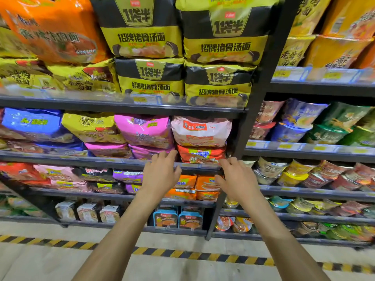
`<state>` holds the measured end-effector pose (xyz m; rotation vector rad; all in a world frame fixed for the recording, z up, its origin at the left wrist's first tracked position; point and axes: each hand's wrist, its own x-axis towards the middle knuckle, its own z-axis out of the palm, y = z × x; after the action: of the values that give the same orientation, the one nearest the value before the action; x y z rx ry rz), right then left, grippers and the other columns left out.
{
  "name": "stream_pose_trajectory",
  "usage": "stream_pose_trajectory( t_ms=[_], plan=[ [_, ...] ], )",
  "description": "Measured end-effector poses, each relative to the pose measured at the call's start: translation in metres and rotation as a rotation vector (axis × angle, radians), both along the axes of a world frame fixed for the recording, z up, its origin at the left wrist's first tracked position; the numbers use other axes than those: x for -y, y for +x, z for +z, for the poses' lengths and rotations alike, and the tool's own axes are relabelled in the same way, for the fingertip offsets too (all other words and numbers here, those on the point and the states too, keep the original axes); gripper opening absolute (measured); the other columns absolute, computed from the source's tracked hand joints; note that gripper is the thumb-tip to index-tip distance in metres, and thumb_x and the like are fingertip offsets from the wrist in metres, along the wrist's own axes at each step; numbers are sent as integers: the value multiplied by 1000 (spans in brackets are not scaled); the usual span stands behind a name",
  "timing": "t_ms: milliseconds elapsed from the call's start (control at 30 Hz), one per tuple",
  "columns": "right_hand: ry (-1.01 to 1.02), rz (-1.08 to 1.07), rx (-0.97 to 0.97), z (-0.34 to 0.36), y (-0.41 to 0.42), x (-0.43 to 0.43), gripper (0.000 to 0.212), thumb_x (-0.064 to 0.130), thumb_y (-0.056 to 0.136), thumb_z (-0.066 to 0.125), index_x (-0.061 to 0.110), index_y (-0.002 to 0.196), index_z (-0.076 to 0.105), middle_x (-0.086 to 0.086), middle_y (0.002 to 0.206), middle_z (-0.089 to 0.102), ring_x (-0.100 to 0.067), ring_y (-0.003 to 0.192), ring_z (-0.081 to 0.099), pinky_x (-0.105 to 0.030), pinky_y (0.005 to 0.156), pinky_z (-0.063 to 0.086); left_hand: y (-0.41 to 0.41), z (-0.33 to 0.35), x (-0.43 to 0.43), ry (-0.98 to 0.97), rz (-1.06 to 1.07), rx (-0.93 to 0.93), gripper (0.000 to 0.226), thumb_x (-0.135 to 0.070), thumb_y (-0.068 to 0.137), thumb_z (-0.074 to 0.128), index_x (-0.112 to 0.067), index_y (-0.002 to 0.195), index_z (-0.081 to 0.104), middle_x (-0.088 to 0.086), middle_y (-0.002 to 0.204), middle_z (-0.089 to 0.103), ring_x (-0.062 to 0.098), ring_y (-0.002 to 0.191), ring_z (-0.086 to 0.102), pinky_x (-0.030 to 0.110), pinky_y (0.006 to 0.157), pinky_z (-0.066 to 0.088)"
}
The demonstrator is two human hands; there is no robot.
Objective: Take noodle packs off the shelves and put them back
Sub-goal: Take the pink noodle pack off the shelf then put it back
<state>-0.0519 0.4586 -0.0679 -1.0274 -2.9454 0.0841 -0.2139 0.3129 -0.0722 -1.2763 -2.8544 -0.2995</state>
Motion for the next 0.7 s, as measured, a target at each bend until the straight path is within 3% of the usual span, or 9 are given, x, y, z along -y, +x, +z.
stream_pose_trajectory(
  t_ms=[267, 433, 533, 633, 700],
  plan=[
    [-71, -21, -77, -24, -32, -37, 51, 40, 98, 52, 22, 144, 41, -7, 141, 47, -29, 123, 50, -44, 93, 51, -30, -25, -35, 164, 52, 89, 56, -32, 100, 53, -21, 153, 39, 9, 134, 57, 32, 119, 56, 46, 84, 53],
    [-200, -84, -185, -35, -49, -46, 76, 34, 99, 54, 34, 158, 6, -8, 162, 22, -33, 134, 43, -47, 99, 46, -47, -44, -49, 360, 44, 157, 64, -25, 98, 57, -26, 156, 32, 7, 131, 59, 31, 117, 59, 44, 79, 53],
    [-275, -113, -359, -48, -56, -47, 82, 28, 95, 59, 39, 155, 4, -3, 165, 16, -29, 134, 43, -44, 96, 48, -57, -61, -56, 507, -5, 269, 73, -20, 97, 60, -27, 160, 22, 5, 144, 52, 28, 127, 53, 43, 87, 51],
    [-239, -92, -556, -68, -61, -48, 86, 21, 91, 61, 32, 158, 10, -2, 163, 22, -26, 132, 46, -41, 89, 55, -66, -78, -68, 640, -60, 321, 82, -13, 95, 63, -21, 161, 16, 2, 161, 35, 21, 143, 41, 42, 111, 44],
    [-204, -86, -644, -81, -66, -53, 87, 19, 89, 59, 28, 159, 10, -2, 164, 21, -25, 142, 40, -45, 98, 53, -68, -89, -76, 703, -107, 344, 88, -12, 95, 65, -24, 161, 8, -1, 168, 23, 18, 152, 31, 45, 120, 36]
  ],
)
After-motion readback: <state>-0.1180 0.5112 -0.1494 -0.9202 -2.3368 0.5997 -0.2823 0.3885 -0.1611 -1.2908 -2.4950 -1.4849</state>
